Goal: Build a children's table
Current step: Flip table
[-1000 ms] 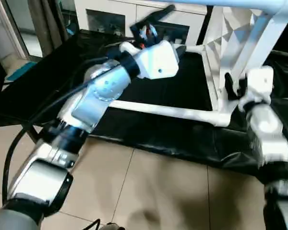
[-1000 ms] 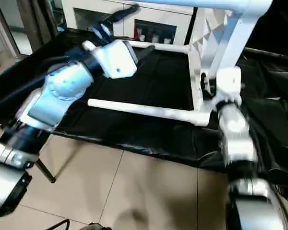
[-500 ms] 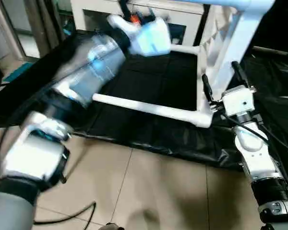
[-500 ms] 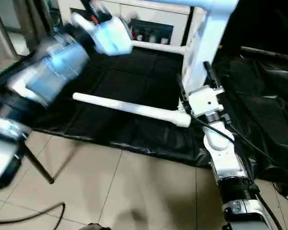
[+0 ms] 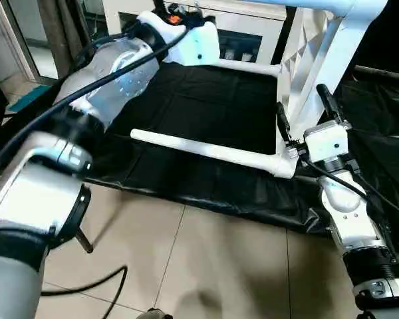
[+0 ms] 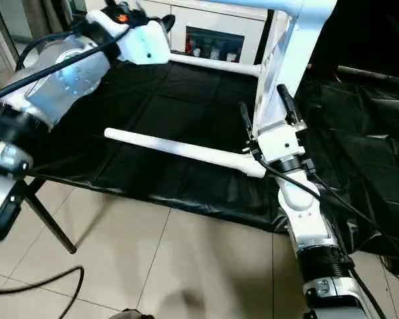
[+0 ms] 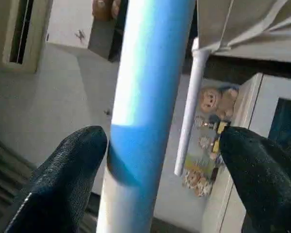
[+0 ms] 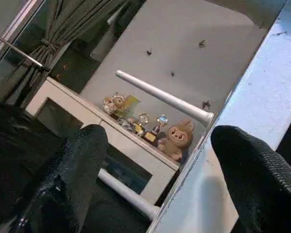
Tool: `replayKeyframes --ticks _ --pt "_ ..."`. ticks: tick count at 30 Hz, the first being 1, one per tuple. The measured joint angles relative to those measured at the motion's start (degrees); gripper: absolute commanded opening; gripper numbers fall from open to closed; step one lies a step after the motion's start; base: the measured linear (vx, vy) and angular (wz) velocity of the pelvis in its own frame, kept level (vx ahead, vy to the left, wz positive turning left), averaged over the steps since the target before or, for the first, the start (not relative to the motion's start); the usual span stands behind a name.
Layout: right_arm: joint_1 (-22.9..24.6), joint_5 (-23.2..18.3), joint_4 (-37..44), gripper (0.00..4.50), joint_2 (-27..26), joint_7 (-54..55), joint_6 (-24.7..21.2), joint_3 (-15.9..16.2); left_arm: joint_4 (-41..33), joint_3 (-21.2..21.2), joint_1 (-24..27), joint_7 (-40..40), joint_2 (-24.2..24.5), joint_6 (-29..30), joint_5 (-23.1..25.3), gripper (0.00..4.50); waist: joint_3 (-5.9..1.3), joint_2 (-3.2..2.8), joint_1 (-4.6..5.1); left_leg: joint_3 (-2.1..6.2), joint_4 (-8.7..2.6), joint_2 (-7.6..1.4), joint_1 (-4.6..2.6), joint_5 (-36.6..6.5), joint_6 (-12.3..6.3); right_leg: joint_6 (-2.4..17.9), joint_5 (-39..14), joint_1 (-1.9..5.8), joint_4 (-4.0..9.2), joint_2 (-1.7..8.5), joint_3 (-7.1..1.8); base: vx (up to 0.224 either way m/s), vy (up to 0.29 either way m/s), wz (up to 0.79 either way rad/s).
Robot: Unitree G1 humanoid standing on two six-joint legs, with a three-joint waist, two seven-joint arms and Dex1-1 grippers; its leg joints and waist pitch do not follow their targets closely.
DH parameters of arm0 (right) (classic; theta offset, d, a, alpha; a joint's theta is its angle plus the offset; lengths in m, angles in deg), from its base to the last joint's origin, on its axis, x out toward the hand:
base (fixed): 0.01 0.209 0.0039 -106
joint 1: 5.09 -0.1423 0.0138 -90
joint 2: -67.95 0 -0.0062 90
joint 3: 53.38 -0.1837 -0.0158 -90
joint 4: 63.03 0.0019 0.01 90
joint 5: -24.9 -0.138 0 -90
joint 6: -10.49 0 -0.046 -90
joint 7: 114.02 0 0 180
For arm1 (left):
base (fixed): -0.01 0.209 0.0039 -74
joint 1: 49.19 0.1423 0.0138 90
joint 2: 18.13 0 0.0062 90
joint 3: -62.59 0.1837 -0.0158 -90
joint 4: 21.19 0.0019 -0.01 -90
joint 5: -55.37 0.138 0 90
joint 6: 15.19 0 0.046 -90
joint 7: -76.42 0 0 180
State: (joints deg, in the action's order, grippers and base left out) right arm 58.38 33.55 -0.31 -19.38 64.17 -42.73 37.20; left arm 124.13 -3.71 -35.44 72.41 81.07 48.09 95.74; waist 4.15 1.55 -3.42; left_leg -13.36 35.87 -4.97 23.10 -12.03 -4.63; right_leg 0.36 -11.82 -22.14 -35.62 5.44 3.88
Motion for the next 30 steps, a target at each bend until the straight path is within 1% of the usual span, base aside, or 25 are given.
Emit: replayKeyframes --ticks 4,8,12,13,14,15,17,18,19,21,22,23,26,27,30 --pt "0.2 -0.8 0.0 3.80 0.0 -2.2 0.1 0.3 2.8 -0.1 -2.9 -2.8 -0.3 1.9 0.6 4.28 0.00 -0.01 0.03 0.00 0.00 0.00 0.01 0.0 -0.01 0.0 0.0 0.00 0.03 0.00 0.00 0.000 0.000 0.00" --pt "1.7 -2.3 0.1 3.80 -0.6 -5.2 0.2 2.1 6.0 -0.2 -5.1 -4.4 -0.9 2.6 0.6 4.28 0.00 -0.01 0.02 0.00 0.00 0.00 0.02 0.0 -0.04 0.0 0.0 0.01 0.06 0.00 0.00 0.000 0.000 0.00" --pt "2.0 -6.8 0.5 3.80 -1.4 -10.7 0.3 3.0 9.3 -0.2 -6.5 -4.8 -1.4 2.1 0.2 4.28 0.00 -0.01 0.01 0.01 0.00 0.00 0.02 0.0 -0.04 0.0 0.0 0.01 0.08 0.00 0.00 0.000 0.000 0.00" --pt "2.0 -7.3 0.6 3.87 -1.5 -11.3 0.3 3.2 9.3 -0.3 -6.6 -4.8 -1.4 1.9 0.0 4.10 0.00 -0.01 -0.03 0.01 0.00 0.00 0.03 0.0 -0.04 0.0 0.0 0.01 0.11 0.00 0.01 0.000 0.000 0.00" --pt "2.0 -7.9 0.8 3.87 -1.7 -11.9 0.3 3.4 9.3 -0.4 -6.9 -4.4 -1.5 1.6 -0.3 4.10 0.00 -0.01 -0.07 0.01 0.00 0.00 0.03 0.0 -0.05 0.0 0.0 0.01 0.11 0.00 0.01 0.000 0.000 0.00" --pt "2.0 -8.6 1.0 3.90 -1.8 -12.6 0.3 3.5 9.6 -0.6 -7.2 -3.2 -1.7 1.1 -0.8 3.93 0.00 -0.01 -0.13 0.01 0.00 0.00 0.03 -0.1 -0.08 0.0 0.0 0.03 0.15 0.00 0.01 0.000 0.000 0.00" --pt "2.0 -9.2 1.4 3.90 -1.8 -13.7 0.3 3.7 10.1 -1.1 -7.3 -1.4 -2.1 0.6 -2.0 3.89 0.00 -0.01 -0.13 0.00 0.00 0.00 0.03 -0.1 -0.10 0.1 0.1 0.05 0.21 0.00 0.02 0.000 0.000 0.00" --pt "2.0 -9.7 1.4 3.90 -1.8 -14.0 0.3 3.8 10.5 -1.3 -7.3 -0.7 -2.3 0.5 -2.4 3.71 0.00 -0.01 -0.12 0.00 0.00 0.00 0.03 -0.1 -0.11 0.1 0.1 0.06 0.24 0.00 0.02 0.000 0.000 0.00" --pt "2.0 -10.2 1.4 3.90 -1.8 -14.6 0.3 3.8 10.9 -1.4 -7.3 -0.2 -2.5 0.4 -2.6 3.71 0.00 -0.01 -0.11 0.00 0.00 0.00 0.04 -0.1 -0.12 0.1 0.1 0.06 0.27 0.00 0.02 0.000 0.000 0.00" --pt "2.0 -11.3 1.4 3.90 -2.0 -16.2 0.3 3.9 12.3 -1.4 -7.6 0.7 -3.0 0.4 -3.1 3.51 0.00 -0.01 -0.09 0.00 0.00 0.00 0.06 -0.1 -0.14 0.2 0.1 0.06 0.30 0.00 0.03 0.000 0.000 0.00" --pt "2.0 -11.4 1.4 3.90 -2.0 -16.6 0.3 3.9 12.7 -1.5 -7.8 1.1 -3.1 0.5 -3.4 3.40 0.00 -0.01 -0.09 0.00 0.00 0.00 0.06 -0.1 -0.14 0.2 0.1 0.07 0.31 0.00 0.02 0.000 0.000 0.00" --pt "2.0 -11.4 1.4 3.90 -2.1 -17.1 0.3 4.0 13.1 -1.7 -8.0 1.6 -3.1 0.5 -3.8 3.40 0.00 -0.01 -0.09 0.00 0.00 0.00 0.06 -0.1 -0.15 0.2 0.1 0.06 0.32 0.00 0.03 0.000 0.000 0.00" --pt "2.0 -11.5 1.4 3.90 -2.1 -17.8 0.3 4.1 13.4 -2.7 -8.0 3.3 -3.2 0.7 -5.0 3.04 0.00 -0.01 -0.12 0.00 -0.01 0.00 0.06 -0.1 -0.15 0.2 0.1 0.07 0.32 0.00 0.04 0.000 0.000 0.00" --pt "2.0 -11.5 1.4 3.90 -2.1 -18.0 0.3 4.1 13.5 -3.5 -8.1 4.6 -3.3 0.9 -6.0 3.04 0.00 -0.01 -0.13 0.00 -0.01 0.00 0.06 -0.1 -0.15 0.2 0.1 0.07 0.32 0.00 0.04 0.000 0.000 0.00" --pt "2.0 -11.5 1.4 3.90 -2.1 -18.3 0.3 4.1 14.3 -5.5 -9.2 8.3 -3.8 2.1 -8.9 2.82 0.00 -0.01 -0.14 0.00 0.00 0.00 0.05 -0.1 -0.15 0.2 0.2 0.08 0.32 0.00 0.04 0.000 0.000 0.00"
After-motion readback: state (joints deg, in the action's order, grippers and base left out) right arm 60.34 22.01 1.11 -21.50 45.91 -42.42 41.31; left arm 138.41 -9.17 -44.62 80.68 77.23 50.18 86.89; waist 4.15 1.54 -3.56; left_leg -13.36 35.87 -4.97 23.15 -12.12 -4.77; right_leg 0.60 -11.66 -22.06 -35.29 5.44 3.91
